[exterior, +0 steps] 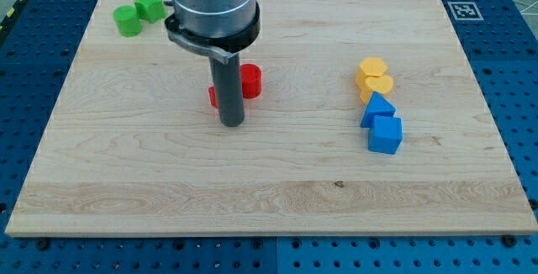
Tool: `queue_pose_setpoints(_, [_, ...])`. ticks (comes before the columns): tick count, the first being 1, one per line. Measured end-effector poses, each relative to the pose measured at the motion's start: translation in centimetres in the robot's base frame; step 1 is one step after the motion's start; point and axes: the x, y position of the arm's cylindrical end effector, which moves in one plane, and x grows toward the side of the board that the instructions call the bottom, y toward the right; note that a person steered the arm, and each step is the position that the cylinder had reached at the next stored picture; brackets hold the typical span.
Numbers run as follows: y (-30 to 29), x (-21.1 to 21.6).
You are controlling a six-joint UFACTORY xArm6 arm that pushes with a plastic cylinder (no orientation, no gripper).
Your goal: Push the red star and the red circle towards the top right of the board
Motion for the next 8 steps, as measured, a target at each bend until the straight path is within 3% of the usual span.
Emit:
queue_pose_setpoints(4, [-4.9, 2.0])
queue_pose_setpoints(8, [-3.6, -2.1])
